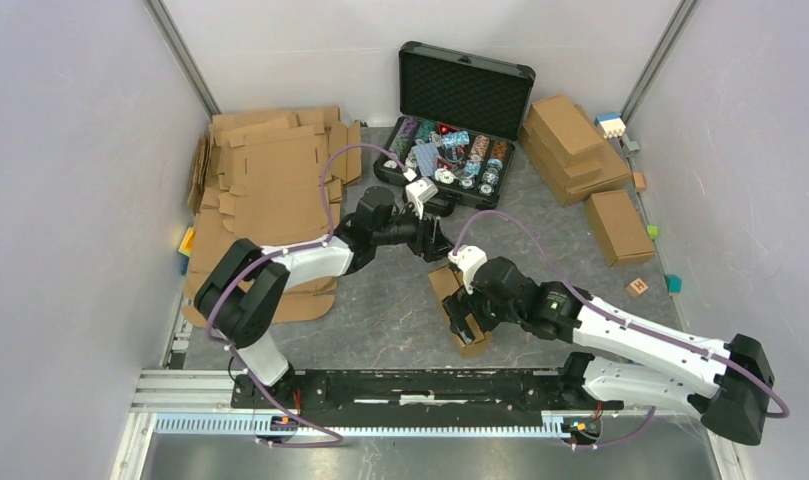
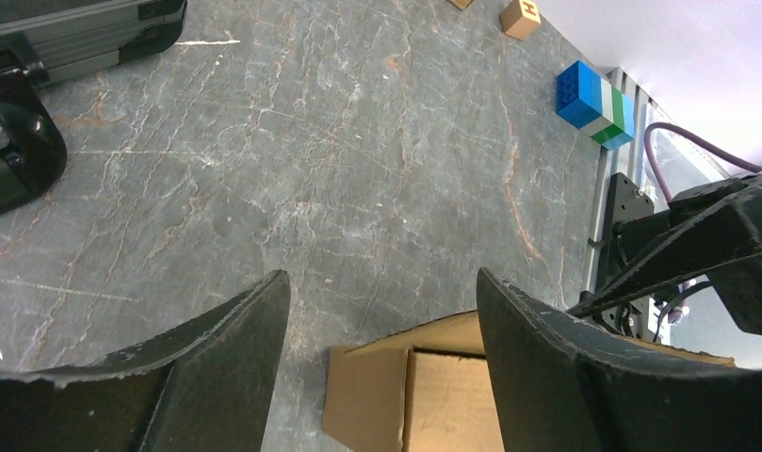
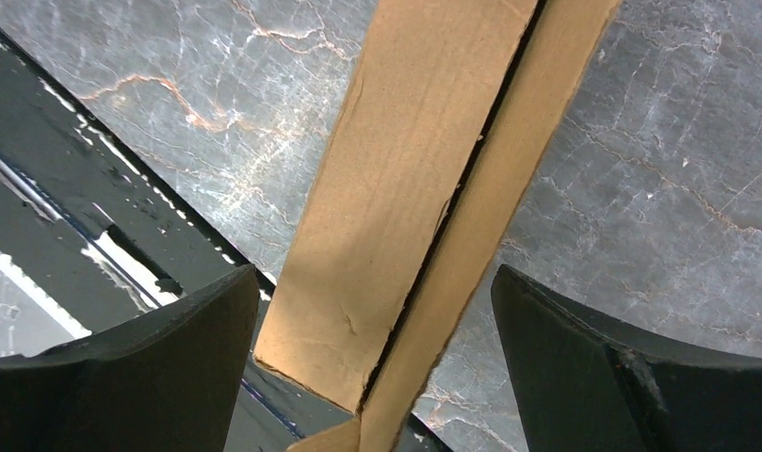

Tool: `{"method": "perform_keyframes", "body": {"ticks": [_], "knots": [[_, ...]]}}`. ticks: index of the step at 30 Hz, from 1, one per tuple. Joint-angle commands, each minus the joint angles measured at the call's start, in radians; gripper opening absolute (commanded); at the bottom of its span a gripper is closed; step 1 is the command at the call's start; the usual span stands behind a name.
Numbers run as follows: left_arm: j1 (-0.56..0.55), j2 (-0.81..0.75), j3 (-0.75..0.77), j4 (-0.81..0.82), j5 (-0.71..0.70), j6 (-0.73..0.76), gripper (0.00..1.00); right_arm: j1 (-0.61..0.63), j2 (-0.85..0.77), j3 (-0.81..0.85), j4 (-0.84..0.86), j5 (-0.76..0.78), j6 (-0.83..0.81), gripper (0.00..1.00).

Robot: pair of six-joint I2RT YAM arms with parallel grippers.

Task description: Fold the paper box

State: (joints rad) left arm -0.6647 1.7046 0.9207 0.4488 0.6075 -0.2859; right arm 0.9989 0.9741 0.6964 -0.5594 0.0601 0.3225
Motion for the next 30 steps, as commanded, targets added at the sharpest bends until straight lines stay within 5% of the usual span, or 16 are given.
{"method": "perform_keyframes", "body": {"ticks": [1,5,15,23,26,30], "knots": [[-0.007,-0.097,-0.046,-0.016,-0.047,0.03,0.79,0.05,0.024,0.051,-0.012,0.086,0.026,0.98],[-0.007,-0.139,-0.072,-0.03,-0.058,0.018,0.81,0.075,0.048,0.045,-0.019,0.106,0.024,0.98],[-0.007,-0.116,-0.088,-0.001,-0.003,0.035,0.8,0.075,0.009,0.06,-0.043,0.138,0.006,0.75],[0.016,-0.103,-0.131,0.125,0.014,-0.028,0.92,0.075,0.032,0.064,-0.031,0.111,-0.036,0.7],[0.032,-0.092,-0.138,0.152,0.022,-0.049,0.93,0.075,0.036,0.062,-0.029,0.095,-0.045,0.96],[0.034,-0.097,-0.142,0.15,0.015,-0.042,0.93,0.077,0.02,0.049,0.005,0.053,-0.042,0.98]]}}
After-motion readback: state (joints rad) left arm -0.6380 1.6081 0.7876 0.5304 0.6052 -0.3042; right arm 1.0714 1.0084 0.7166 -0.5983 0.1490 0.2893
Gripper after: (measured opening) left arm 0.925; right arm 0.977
